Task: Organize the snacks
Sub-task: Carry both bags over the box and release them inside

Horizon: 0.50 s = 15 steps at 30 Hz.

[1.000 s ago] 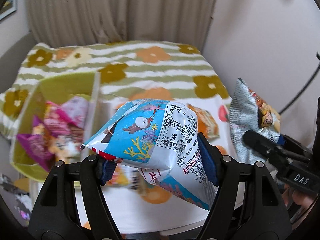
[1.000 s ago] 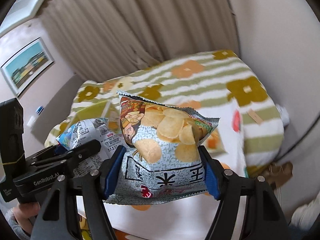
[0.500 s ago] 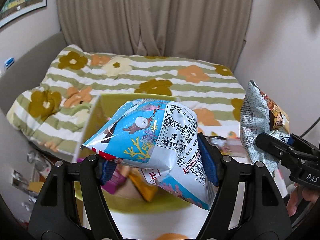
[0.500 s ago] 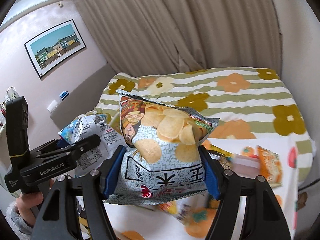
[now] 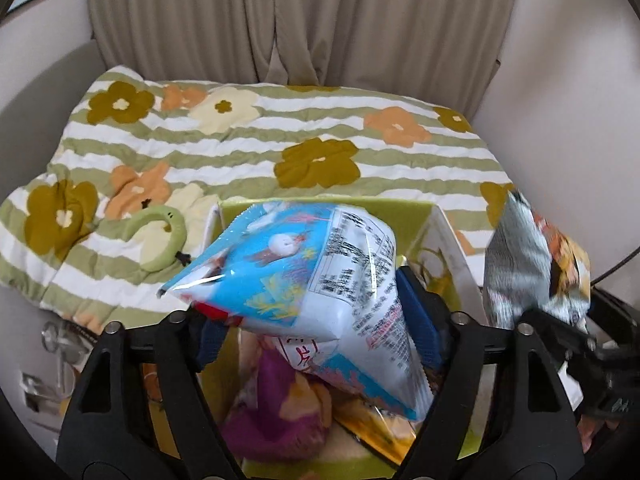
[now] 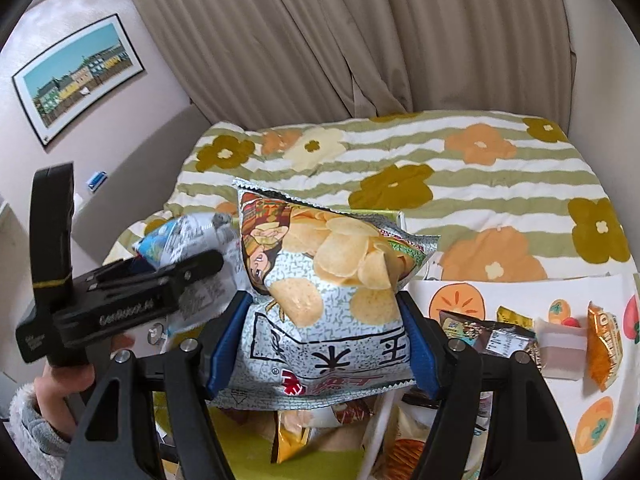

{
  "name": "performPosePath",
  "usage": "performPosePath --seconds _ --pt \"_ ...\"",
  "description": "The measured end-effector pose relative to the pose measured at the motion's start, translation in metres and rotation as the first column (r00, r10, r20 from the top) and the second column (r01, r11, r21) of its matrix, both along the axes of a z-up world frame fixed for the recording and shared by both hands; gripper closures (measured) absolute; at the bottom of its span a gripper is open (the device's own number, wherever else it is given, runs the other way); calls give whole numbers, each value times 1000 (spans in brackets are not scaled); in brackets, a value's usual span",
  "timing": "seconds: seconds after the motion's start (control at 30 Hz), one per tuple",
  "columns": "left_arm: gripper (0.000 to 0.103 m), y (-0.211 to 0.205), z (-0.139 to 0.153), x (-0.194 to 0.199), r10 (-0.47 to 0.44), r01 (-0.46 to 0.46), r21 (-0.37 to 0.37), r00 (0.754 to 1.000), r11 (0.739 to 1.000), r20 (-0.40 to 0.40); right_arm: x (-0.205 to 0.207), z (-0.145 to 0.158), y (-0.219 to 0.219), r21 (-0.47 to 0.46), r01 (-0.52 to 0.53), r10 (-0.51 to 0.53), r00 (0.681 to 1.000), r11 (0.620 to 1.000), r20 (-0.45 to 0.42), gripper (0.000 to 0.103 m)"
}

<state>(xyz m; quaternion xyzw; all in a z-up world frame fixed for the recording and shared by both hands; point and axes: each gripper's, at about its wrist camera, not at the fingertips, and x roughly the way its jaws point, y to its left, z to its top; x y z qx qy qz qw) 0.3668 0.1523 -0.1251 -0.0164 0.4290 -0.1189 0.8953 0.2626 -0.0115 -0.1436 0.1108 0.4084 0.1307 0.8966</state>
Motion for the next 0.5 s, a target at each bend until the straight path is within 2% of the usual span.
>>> performPosePath --seconds 0.07,0.23,0.5 --pt "0 1 -6 11 9 -9 18 1000 1000 1 6 -5 3 -9 5 -5 1000 1000 -14 36" --pt "0 12 -14 11 13 -13 2 1000 1000 -5 15 -15 8 -25 3 -4 999 1000 -44 36" --pt "0 25 -10 -34 74 -74 9 997 997 -4 23 -22 17 -35 -57 54 996 998 -71 36"
